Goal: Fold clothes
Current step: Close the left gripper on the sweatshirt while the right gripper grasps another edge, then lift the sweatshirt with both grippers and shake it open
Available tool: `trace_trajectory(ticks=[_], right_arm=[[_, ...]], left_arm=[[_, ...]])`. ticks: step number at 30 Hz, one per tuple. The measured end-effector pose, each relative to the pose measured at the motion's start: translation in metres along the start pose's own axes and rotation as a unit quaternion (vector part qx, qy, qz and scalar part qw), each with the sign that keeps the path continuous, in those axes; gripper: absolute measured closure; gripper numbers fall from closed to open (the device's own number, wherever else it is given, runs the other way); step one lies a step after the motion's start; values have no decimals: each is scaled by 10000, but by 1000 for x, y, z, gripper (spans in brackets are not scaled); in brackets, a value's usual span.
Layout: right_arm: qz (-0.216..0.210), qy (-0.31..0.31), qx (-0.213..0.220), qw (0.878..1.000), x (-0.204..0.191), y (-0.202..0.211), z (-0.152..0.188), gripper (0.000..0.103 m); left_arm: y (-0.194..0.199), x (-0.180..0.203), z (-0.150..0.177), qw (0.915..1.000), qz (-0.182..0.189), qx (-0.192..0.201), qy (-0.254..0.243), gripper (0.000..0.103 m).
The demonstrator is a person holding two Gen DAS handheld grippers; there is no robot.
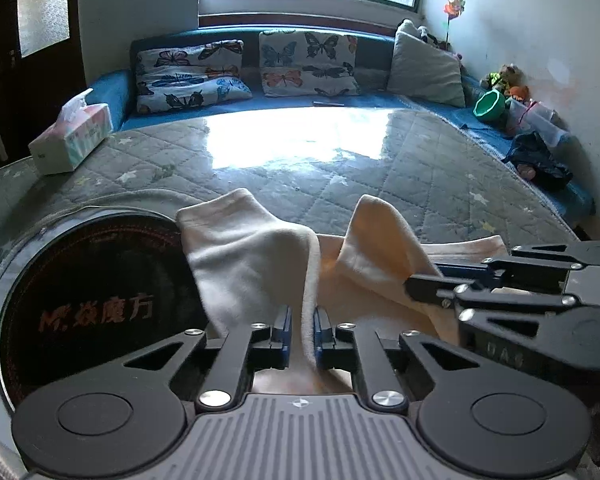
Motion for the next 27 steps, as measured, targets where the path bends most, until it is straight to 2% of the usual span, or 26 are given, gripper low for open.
trace_trajectory(ticks=[4, 15, 21, 24, 26, 27], right_arm=[[123, -37, 185, 9997, 7, 16, -4, 99], [766, -274, 914, 9925, 48, 106, -10, 100], [1247, -460, 1190, 9840, 70, 160, 6, 100], [1506, -597, 1169, 9798, 80, 179, 21, 100], [1702, -631, 1117, 9770, 84, 189, 32, 100], [1780, -673, 1069, 9759, 85, 192, 38, 100]], left_arm=[[16, -9, 3, 9999, -77, 91, 117, 96], [98, -46, 16, 9965, -437, 598, 390, 100], [112, -44, 16, 9971, -261, 564, 446, 98], [100, -31, 9, 9976, -163, 573, 345, 95], [91, -23, 3, 9980, -74, 570, 276, 86], [85, -18, 0, 9981, -27, 563, 237, 72]])
Point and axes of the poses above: each gripper's, at about its wrist camera, not at the fingertips, and y roughly against the way its jaws point, x to its right, z to its underside, the point moved 2 cm from there along -y, roughly the way its jaws point, and after that the axes turned 13 degrees about x, right-handed, at the moved point
